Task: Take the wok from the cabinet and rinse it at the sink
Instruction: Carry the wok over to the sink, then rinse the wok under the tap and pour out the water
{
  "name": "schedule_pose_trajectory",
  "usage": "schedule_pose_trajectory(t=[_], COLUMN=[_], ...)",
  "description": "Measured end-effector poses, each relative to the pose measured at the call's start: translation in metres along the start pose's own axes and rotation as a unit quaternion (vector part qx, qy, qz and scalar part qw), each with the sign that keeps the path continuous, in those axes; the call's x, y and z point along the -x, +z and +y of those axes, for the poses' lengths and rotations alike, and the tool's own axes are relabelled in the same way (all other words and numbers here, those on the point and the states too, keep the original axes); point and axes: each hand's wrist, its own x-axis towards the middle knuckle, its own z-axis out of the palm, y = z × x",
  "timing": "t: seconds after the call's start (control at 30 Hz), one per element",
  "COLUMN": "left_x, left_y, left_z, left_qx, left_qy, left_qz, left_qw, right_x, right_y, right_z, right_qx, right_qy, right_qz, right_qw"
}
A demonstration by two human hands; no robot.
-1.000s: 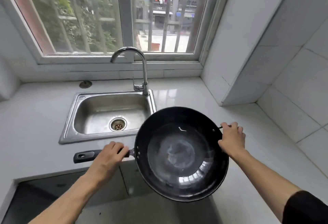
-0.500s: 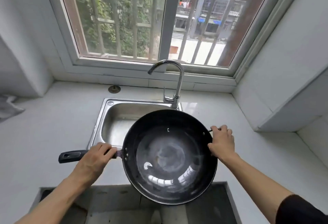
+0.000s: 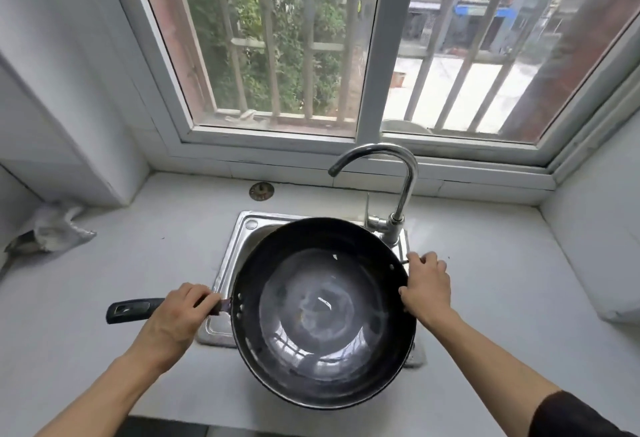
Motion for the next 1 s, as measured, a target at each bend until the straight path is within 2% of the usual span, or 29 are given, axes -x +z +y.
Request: schedule_pose_trajectory(t=[0.47, 1.0], left_x=[-0.067, -0.084], left_y=[0.043, 0.068], left_z=[-0.089, -0.104], left_qx=[0.059, 0.065], left_qy=[0.037, 0.047], left_qz=[-0.036, -0.056], left_qw=[0.997, 0.995], right_x=[-0.039, -0.055], right_y=[0.019, 0.051], right_z=[-0.048, -0.048], right_qx=[0.031, 0.041], right_qy=[0.063, 0.072], right_qz=[-0.012, -0.041], right_qw=[0.997, 0.996])
